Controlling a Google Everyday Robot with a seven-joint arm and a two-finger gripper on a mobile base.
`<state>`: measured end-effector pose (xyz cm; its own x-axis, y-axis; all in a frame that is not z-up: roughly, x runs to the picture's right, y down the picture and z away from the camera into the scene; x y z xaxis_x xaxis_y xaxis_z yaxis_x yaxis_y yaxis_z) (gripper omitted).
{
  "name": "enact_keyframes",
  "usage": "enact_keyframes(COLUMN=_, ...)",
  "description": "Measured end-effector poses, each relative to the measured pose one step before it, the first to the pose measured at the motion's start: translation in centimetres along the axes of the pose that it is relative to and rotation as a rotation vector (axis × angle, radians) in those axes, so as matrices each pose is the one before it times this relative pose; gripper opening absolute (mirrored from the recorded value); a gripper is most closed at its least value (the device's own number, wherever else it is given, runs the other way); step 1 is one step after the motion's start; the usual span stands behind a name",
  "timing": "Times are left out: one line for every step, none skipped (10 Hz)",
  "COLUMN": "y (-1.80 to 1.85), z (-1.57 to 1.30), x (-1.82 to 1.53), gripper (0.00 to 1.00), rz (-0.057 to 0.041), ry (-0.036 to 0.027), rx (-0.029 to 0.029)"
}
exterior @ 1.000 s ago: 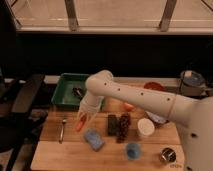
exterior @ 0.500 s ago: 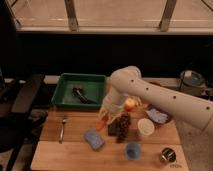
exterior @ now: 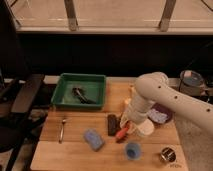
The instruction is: Place pepper in metal cup
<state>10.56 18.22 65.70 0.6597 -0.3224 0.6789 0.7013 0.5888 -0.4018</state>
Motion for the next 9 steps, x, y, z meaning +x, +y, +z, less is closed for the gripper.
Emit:
enact_keyframes(y=-0.296, z=0.050, x=-0.066, gripper=0.00, rz=-0.00387, ry=0.00061, rx=0.00450)
enact_keyframes(y=0.090, z=-0.032, x=0.047, gripper=0.00, rz=0.00210, ry=0.00030, rx=0.00027)
enact_keyframes(y=0.064, z=-0.004, x=0.041, gripper=0.00, rz=0.00139, ry=0.00015, rx=0.00004)
enact_keyframes(y=-0.104, z=0.016, x=-0.061, gripper=0.00, rz=-0.00246, ry=-0.00018, rx=-0.00052)
enact_keyframes(y=-0.029, z=-0.005, x=0.015, gripper=0.00, rz=0.00003, ry=-0.00037, rx=0.00050)
enact_keyframes(y=0.094, z=0.017, x=0.114, gripper=0.00, rz=0.00317, ry=-0.00103, rx=0.00014)
enact_keyframes(y=0.394, z=0.049, x=0.224, gripper=0.00, rz=0.01558, ry=-0.00179, rx=-0.00044)
enact_keyframes(y=0.969, z=-0.198, x=0.657, gripper=0.00, rz=0.03259, ry=-0.00295, rx=0.00646)
enact_keyframes(y=0.986, z=-0.214, x=0.717, gripper=0.00, rz=0.02802, ry=-0.00228, rx=0.00678)
